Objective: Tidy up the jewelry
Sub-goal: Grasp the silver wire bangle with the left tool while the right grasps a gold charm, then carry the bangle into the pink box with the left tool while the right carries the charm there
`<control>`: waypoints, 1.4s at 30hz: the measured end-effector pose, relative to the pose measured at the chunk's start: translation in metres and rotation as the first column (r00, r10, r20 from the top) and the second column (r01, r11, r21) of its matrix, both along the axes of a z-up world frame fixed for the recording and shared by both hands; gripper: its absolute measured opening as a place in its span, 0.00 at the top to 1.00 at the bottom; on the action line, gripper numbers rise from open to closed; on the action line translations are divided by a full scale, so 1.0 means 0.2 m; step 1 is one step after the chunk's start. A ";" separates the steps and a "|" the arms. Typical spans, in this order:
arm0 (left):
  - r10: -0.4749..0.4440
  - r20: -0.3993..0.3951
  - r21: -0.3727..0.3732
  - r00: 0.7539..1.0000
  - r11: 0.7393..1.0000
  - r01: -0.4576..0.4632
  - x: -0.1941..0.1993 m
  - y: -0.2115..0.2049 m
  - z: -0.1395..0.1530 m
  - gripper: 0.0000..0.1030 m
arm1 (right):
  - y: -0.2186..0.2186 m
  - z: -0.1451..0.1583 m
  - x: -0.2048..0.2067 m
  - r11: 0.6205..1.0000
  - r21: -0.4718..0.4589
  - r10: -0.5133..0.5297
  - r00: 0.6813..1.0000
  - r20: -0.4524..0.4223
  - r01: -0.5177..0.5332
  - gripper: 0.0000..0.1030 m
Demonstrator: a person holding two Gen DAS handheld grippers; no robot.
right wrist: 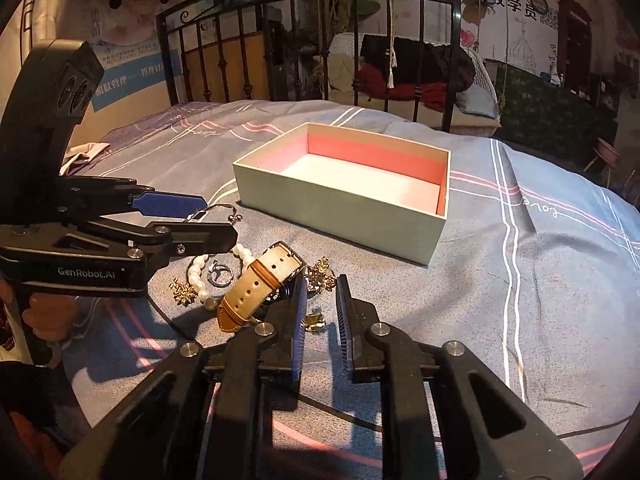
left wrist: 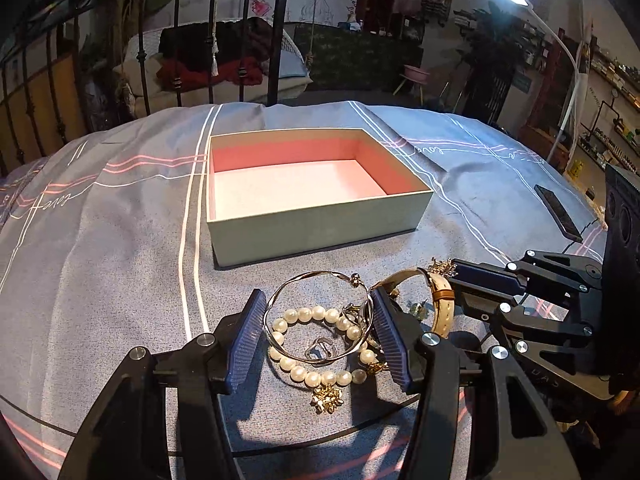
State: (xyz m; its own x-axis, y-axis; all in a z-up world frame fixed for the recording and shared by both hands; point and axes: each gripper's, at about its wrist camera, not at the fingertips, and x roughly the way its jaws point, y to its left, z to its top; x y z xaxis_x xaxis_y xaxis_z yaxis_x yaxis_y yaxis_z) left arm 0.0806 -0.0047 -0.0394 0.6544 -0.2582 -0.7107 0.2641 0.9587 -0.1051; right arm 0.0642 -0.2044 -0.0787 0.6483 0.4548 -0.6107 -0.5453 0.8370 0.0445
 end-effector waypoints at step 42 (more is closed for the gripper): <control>0.149 0.118 0.010 0.982 0.988 -0.151 0.43 -0.05 0.22 0.48 | 0.00 0.26 0.47 0.989 0.071 -0.129 0.991 0.020 0.128 0.85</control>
